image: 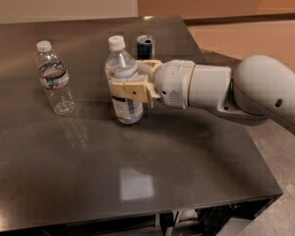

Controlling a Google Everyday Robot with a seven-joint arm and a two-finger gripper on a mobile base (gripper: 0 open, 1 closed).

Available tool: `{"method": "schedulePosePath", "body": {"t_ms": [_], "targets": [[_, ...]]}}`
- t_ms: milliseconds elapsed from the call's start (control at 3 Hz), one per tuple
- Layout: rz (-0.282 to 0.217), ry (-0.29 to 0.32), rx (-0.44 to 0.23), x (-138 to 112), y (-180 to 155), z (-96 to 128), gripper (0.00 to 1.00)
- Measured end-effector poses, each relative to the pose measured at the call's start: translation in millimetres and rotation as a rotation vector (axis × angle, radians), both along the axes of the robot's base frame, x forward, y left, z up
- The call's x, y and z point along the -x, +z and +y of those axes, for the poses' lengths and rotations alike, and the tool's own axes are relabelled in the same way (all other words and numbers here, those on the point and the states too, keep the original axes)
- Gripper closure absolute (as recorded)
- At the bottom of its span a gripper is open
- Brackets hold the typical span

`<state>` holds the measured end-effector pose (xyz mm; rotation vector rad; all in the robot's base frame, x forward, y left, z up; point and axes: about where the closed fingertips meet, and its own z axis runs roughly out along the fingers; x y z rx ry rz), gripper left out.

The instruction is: Place blue plastic bottle upright

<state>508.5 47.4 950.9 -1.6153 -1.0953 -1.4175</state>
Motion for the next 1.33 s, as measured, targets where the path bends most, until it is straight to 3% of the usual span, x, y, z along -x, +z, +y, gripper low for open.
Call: {"method": "schedulePosePath", "body": {"t_ms": [333,667,1333], "targets": [[0.021,0.038,-0.102,13,-4,-1,1.0],[0.031,0.067,-0.161,25,-4,-1,1.0],[0.045,0.103,-0.157,34,-10,3,1.0]]}}
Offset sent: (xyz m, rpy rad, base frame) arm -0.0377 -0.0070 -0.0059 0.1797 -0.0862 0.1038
